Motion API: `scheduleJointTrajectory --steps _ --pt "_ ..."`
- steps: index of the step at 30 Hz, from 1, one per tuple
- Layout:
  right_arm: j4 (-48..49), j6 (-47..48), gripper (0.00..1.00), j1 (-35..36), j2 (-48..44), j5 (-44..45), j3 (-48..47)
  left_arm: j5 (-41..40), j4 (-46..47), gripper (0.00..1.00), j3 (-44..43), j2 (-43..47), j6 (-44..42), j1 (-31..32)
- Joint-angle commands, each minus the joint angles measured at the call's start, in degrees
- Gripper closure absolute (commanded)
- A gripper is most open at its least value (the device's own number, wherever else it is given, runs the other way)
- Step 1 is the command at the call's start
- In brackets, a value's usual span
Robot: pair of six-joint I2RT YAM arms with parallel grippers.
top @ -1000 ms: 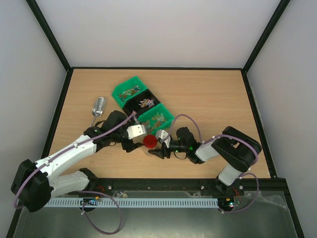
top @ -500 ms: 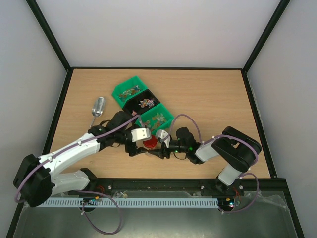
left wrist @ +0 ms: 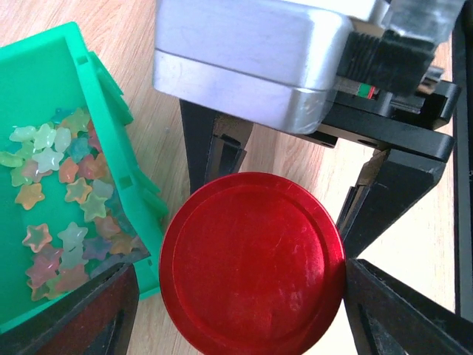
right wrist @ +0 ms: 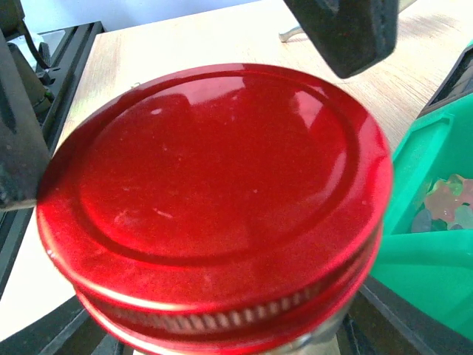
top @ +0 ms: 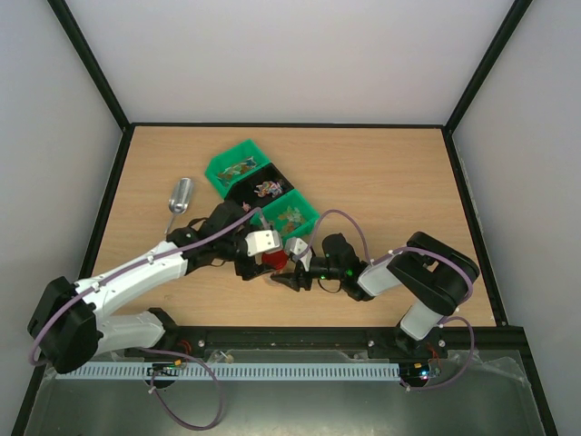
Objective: Pack the candies
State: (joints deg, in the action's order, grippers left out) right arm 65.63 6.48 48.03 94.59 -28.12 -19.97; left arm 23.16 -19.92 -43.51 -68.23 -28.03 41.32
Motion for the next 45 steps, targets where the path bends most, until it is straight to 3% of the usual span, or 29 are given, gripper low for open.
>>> scheduleJointTrajectory --steps 1,15,18,23,30,45 --pt "1.98 1.42 0.47 0.53 -0.06 -1.19 0.42 -5.22 1.22 0.23 1.46 2.03 -1.10 -0.82" --pt "2.01 1.91 0.52 0.66 0.00 -1.99 0.89 -9.53 -0.20 0.30 3.36 4.75 -4.94 -3.06" --pt "2.22 0.64 0.52 0.66 0.23 -0.68 0.43 -6.91 -2.96 0.31 1.95 5.11 -5.62 -3.28" --pt "3.72 -1.57 0.52 0.90 0.96 3.70 -0.16 4.89 -3.92 0.21 0.16 4.15 -0.18 -2.52" --pt "4.58 -1.91 0.51 3.04 1.47 9.92 -0.06 3.10 4.42 0.17 0.48 0.43 7.26 -0.73" --pt "3.25 -1.50 0.52 4.13 1.54 9.78 -0.86 -0.27 3.62 0.43 1.93 0.48 2.52 0.43"
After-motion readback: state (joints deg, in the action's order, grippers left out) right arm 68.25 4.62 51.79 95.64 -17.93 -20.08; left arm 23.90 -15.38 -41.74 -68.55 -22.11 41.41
